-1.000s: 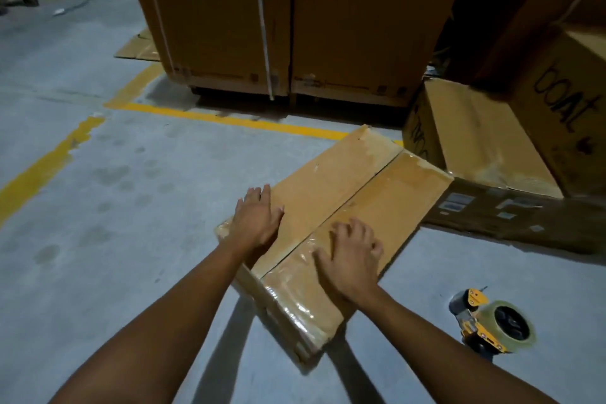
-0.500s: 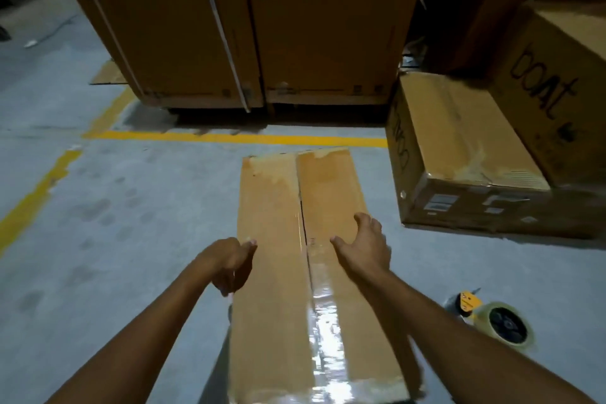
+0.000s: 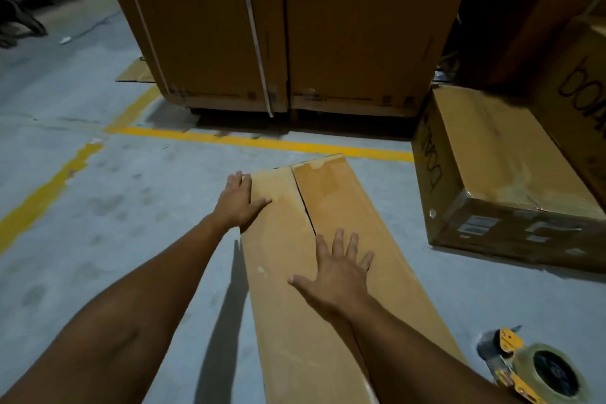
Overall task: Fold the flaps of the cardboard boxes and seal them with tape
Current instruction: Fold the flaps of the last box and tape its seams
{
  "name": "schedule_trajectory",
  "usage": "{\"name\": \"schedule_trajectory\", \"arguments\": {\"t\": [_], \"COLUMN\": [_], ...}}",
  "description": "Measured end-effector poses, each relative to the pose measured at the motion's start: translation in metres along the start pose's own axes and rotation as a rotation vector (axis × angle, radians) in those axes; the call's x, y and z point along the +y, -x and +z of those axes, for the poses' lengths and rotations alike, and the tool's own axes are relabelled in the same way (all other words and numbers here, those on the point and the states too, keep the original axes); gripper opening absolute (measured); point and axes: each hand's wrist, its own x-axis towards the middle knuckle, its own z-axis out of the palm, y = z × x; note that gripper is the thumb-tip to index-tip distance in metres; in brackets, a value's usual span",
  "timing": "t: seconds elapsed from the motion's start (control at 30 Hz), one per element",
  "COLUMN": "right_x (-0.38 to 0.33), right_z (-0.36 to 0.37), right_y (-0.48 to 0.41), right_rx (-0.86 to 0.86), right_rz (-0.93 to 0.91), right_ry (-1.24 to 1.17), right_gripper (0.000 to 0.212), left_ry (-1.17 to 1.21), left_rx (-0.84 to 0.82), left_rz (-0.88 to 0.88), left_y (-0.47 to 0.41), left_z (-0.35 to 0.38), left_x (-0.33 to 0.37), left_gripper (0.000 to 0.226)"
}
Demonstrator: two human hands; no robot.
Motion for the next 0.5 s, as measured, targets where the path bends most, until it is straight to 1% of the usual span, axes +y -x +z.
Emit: {"name": "schedule_trajectory", "arguments": {"t": [0.03,0.07,0.17,0.2,0.3,0.37,0.5], "right_x": [0.003,0.005,0.014,0.015,0.011,-0.002,-0.045], "right_z": [0.003,0.005,0.005,0.003,-0.005,-0.011,-0.017], "right_y": [-0.001,-0.002,-0.007,-0.010,-0.028,-0.043,-0.051], "right_rx": [-0.005,-0.010,-0.028,-0.039,-0.052,-0.069,-0.073], "right_rz": [-0.008,-0.021,-0.074,-0.098,-0.189,-0.228,-0.222], "right_ry": [0.031,0.050,0.083,0.098,0.162,0.208,0.202], "right_gripper": [0.101,0.096,0.078,0.073,0.066,0.061,0.056], "left_ry": [0.024,0.029,-0.032,-0.065,-0.131,-0.171,-0.255], "left_rx": [-0.016,-0.030,-0.036,-0.036,-0.017,0.004,-0.030], "left_rz": [-0.009,-0.011,0.003,-0.021,-0.166,-0.274,-0.479], "left_y": [-0.009,-0.015,-0.023,-0.021,0.003,0.028,0.084], "left_z": [0.000,-0.002,-0.012,-0.017,-0.028,-0.034,-0.043], "left_x": [-0.003,-0.004,-0.007,-0.008,-0.029,-0.048,-0.074], "left_gripper": [0.107,0.106,0.089,0.087,0.093,0.092,0.089]}}
